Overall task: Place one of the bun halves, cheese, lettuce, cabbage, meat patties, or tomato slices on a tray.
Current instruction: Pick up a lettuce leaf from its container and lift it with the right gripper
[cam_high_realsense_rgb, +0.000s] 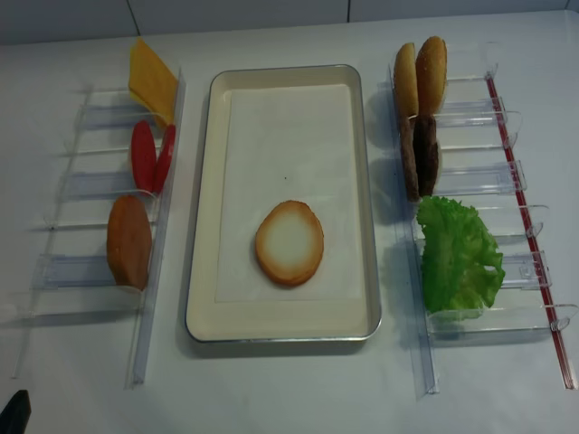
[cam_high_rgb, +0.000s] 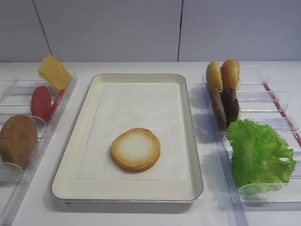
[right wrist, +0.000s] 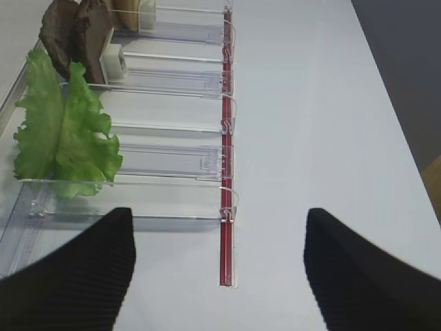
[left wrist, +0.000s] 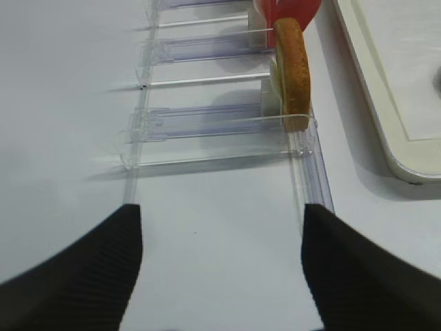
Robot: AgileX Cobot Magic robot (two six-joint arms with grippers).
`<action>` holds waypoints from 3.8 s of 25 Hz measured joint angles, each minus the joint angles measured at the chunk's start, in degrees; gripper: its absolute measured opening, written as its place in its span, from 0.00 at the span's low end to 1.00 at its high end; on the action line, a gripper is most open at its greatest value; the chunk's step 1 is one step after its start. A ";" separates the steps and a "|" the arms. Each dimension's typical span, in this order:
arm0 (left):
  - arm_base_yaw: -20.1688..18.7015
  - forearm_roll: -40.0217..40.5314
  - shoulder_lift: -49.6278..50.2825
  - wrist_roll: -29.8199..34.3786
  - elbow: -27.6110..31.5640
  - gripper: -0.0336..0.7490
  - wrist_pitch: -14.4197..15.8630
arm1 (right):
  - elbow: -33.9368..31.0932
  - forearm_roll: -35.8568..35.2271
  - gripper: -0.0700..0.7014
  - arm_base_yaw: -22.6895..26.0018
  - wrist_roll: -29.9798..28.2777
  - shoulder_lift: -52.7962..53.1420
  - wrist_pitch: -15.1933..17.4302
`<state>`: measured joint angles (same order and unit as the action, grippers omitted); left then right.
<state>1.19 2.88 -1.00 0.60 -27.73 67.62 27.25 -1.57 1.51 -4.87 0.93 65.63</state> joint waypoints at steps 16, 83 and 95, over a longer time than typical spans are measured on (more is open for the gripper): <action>0.00 0.00 0.00 0.00 0.00 0.67 0.00 | 0.00 -2.17 0.73 -0.14 -0.78 -0.13 0.12; 0.00 0.00 0.00 0.00 0.00 0.67 0.00 | 7.01 -53.46 0.12 -0.14 -41.75 -68.37 -14.72; 0.00 0.00 0.00 0.00 0.00 0.67 0.00 | 21.90 -51.84 0.12 -4.02 -31.01 -60.67 -5.76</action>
<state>1.19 2.88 -1.00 0.60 -27.73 67.62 49.15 -53.41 -2.51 -35.88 -59.74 59.86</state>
